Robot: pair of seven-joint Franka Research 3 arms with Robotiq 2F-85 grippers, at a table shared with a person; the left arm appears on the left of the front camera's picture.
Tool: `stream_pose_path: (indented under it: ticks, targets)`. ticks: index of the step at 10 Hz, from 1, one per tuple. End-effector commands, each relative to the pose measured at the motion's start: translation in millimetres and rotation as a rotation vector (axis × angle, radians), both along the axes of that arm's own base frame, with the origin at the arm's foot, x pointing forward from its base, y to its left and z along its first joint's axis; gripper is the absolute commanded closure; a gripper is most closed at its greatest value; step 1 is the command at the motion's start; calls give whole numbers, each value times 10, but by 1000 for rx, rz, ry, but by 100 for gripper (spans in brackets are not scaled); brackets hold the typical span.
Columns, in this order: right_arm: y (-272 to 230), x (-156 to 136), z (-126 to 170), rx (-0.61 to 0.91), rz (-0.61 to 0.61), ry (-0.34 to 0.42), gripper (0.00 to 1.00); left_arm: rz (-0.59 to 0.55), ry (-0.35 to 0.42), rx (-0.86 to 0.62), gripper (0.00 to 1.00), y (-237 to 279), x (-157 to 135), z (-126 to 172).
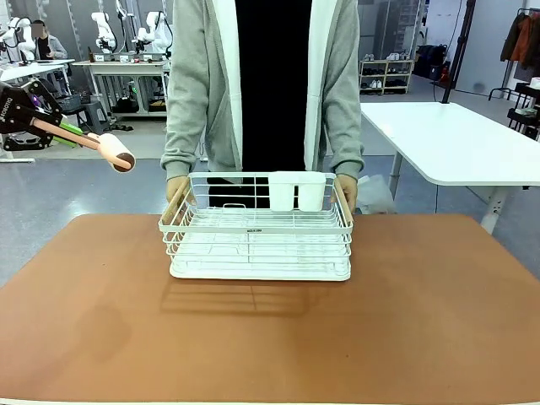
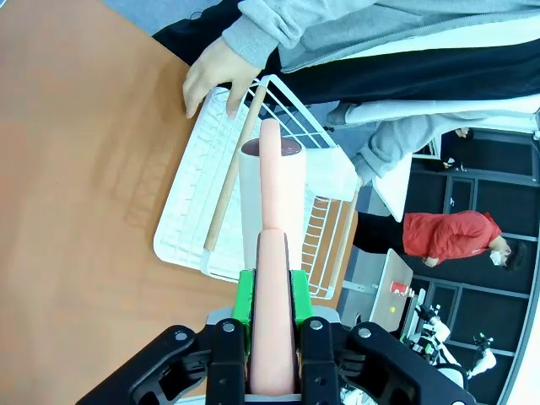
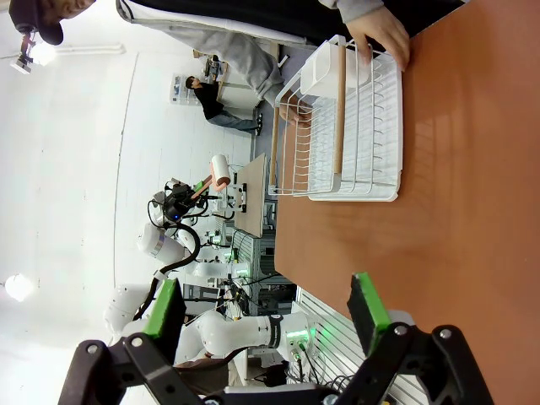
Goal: Clean the table.
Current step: Clean the table with the Lint Roller when the human lifts the Dish drying rack.
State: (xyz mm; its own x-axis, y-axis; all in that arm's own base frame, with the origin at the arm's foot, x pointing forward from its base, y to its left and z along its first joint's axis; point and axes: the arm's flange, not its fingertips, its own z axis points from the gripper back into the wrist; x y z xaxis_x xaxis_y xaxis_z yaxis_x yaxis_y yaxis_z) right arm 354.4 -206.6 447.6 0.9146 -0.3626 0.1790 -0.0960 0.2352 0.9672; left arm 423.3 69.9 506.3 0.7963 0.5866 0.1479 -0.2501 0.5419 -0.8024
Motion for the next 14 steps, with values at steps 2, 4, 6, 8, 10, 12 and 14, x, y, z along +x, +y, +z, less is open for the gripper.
stream_pose_path:
  ticks: [2, 4, 6, 8, 10, 12, 14]
  targets:
    - [24, -21, 40, 18, -4, 2, 0, 18, -2, 0, 100, -3, 4, 26]
    - [24, -21, 40, 18, -4, 2, 0, 18, -2, 0, 100, -3, 4, 26]
    - [24, -21, 40, 18, -4, 2, 0, 18, -2, 0, 100, -3, 4, 26]
    - [24, -21, 40, 18, -4, 2, 0, 18, -2, 0, 100, -3, 4, 26]
    - [24, -21, 40, 18, -4, 2, 0, 18, -2, 0, 100, -3, 4, 26]
    - [24, -21, 40, 18, -4, 2, 0, 18, -2, 0, 100, -3, 4, 26]
    - [24, -21, 40, 18, -4, 2, 0, 18, -2, 0, 100, -3, 4, 26]
